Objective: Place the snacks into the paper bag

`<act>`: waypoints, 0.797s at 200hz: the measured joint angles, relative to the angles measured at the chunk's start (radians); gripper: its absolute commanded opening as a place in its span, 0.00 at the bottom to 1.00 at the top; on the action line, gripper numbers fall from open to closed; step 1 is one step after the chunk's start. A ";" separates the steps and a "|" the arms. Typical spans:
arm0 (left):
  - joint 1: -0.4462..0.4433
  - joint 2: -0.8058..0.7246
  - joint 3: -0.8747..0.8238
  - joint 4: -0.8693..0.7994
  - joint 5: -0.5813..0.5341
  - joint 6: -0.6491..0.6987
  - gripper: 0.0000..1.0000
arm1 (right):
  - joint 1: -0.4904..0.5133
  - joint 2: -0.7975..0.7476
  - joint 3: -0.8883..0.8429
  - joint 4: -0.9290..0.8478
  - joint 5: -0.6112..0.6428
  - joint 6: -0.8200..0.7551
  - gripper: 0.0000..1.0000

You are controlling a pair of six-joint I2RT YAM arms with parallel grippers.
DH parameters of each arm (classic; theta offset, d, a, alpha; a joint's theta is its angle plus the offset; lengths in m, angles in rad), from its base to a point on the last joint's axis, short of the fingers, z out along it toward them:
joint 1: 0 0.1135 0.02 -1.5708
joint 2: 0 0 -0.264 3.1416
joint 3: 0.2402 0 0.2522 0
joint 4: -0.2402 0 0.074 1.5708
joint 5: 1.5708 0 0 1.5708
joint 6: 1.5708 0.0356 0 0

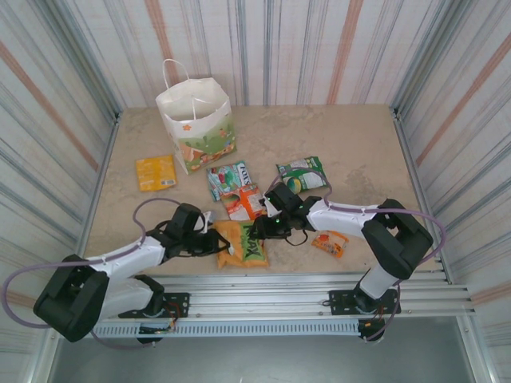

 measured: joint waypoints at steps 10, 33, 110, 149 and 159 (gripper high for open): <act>-0.002 -0.011 0.013 -0.013 -0.007 0.008 0.15 | -0.002 -0.010 0.000 0.002 0.006 0.004 0.57; -0.004 -0.039 0.034 -0.042 -0.018 0.025 0.10 | -0.010 -0.053 -0.026 0.037 0.014 0.026 0.61; -0.004 -0.160 0.089 -0.135 -0.048 0.077 0.02 | -0.075 -0.230 -0.153 0.161 0.020 0.074 0.62; -0.004 -0.178 0.194 -0.184 -0.051 0.146 0.01 | -0.075 -0.308 -0.158 0.195 0.036 0.072 0.63; -0.004 -0.177 0.224 -0.193 -0.052 0.167 0.01 | -0.075 -0.336 -0.163 0.208 0.046 0.069 0.63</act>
